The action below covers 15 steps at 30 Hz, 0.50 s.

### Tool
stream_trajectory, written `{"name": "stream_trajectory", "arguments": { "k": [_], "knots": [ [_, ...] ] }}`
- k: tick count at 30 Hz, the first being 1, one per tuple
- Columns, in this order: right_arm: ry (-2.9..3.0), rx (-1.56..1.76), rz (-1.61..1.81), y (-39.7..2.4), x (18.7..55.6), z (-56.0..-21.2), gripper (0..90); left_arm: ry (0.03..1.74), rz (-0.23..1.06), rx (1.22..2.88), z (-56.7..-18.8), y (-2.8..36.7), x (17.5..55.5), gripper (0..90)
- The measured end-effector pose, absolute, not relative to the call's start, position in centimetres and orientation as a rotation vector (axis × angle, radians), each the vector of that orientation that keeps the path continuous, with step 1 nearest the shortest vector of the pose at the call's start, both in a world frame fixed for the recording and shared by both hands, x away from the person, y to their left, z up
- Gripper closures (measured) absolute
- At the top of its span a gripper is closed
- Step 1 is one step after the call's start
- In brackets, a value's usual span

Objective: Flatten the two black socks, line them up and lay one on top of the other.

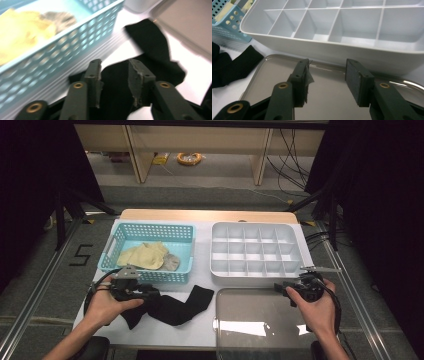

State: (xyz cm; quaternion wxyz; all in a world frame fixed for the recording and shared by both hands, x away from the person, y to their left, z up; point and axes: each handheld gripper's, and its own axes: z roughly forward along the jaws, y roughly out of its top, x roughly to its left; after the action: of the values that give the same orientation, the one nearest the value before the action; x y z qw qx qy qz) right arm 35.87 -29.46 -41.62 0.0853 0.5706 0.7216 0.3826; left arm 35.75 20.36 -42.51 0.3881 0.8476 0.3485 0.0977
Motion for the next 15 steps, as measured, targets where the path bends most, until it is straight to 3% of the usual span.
{"name": "stream_trajectory", "arguments": {
  "k": [4,12,15],
  "knots": [
    [2.185,1.685,1.131,-28.6,36.0,-41.5,55.3,0.829,0.197,2.149,-42.5,18.0,36.2,59.0],
    [2.208,1.711,1.115,-27.8,36.0,-41.8,55.4,0.871,-0.049,2.192,-44.5,13.4,37.7,56.9],
    [2.212,1.689,1.117,-28.0,35.9,-41.9,55.4,0.886,-0.040,2.257,-45.7,12.6,38.3,56.6]
  ]
}}
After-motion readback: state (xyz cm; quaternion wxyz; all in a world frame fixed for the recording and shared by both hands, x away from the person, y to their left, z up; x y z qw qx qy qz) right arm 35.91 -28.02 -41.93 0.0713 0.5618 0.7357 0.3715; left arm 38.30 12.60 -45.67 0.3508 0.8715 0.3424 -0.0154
